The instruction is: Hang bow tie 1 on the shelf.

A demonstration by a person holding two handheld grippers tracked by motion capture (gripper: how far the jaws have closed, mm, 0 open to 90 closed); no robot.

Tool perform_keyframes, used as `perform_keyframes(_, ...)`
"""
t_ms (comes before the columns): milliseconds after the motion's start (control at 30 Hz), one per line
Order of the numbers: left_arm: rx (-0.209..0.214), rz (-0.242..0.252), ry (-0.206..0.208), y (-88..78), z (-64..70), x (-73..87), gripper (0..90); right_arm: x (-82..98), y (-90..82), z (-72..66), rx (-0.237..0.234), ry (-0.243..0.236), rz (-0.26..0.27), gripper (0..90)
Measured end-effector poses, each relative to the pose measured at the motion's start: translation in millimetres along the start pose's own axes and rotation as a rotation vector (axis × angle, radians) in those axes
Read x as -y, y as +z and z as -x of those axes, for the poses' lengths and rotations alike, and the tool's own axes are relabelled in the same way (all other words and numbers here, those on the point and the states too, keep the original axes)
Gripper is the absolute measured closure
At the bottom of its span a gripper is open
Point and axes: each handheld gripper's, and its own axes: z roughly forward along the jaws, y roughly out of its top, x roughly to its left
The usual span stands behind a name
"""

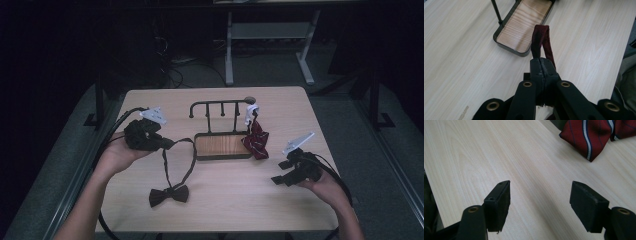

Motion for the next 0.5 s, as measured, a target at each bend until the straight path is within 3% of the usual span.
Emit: perform_keyframes(500, 0.029, 0.004, 0.001, -5.8, -9.1, -16.3, 89.7, 1.3, 0.5, 3.6, -0.007, 0.005, 0.006, 32.5)
